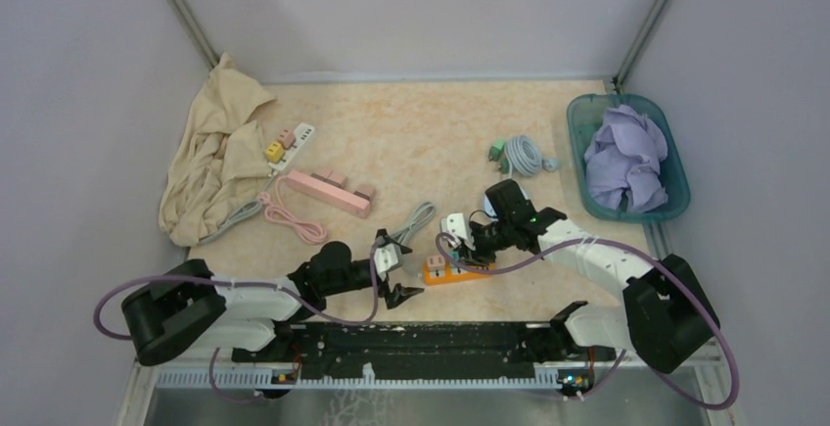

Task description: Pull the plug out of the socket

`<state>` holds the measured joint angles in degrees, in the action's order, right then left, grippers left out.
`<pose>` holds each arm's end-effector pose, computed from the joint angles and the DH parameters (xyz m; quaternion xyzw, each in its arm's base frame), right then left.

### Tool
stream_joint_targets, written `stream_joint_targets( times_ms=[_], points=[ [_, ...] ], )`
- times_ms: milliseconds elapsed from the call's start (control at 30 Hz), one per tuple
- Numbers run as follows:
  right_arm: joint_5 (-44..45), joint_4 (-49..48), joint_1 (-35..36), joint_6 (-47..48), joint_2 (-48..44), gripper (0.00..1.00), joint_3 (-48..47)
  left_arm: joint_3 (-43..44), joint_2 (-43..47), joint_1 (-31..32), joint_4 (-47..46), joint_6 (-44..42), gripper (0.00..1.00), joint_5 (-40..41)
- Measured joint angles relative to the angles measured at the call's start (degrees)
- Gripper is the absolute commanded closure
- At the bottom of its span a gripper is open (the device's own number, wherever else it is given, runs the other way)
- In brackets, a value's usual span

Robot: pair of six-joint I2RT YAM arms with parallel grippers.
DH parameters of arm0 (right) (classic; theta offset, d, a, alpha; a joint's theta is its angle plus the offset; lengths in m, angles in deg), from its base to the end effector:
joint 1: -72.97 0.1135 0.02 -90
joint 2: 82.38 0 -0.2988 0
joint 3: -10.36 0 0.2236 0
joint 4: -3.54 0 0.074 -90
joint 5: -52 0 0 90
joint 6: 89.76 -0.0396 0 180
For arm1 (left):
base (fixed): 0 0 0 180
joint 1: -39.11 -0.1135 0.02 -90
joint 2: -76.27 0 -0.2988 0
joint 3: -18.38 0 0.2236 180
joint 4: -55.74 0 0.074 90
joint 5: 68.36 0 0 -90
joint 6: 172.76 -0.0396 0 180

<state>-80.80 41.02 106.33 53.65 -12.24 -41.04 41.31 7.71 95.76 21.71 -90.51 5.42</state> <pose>0.1418 0.1256 0.2370 -0.6890 0.5746 0.2967 0.3272 0.0880 -0.1538 0.2093 0.4843 0.6017 -0.3585 0.5243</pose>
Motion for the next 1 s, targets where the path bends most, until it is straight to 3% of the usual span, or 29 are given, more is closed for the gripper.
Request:
stream_joint_targets(
  times_ms=[100,300,500,633,1000],
  points=[
    [0.26,0.24,0.04,-0.02,0.0,0.84,-0.22,2.29,-4.81,0.0,-0.92,-1.9,0.0,-0.46],
    [0.28,0.48,0.24,0.42,0.0,0.89,-0.28,6.64,-13.68,0.0,-4.85,-5.03,0.05,-1.49],
    [0.26,0.59,0.24,0.59,0.0,0.91,-0.28,7.96,-18.14,0.0,-8.79,-5.35,0.14,-2.64],
    [0.26,0.63,0.22,0.61,0.0,0.92,-0.31,7.98,-20.02,0.0,-11.67,-4.92,0.27,-2.84],
    [0.26,1.57,0.24,0.59,0.07,0.92,-0.63,9.86,-23.06,0.0,-14.23,-3.39,0.39,-2.95]
  ],
)
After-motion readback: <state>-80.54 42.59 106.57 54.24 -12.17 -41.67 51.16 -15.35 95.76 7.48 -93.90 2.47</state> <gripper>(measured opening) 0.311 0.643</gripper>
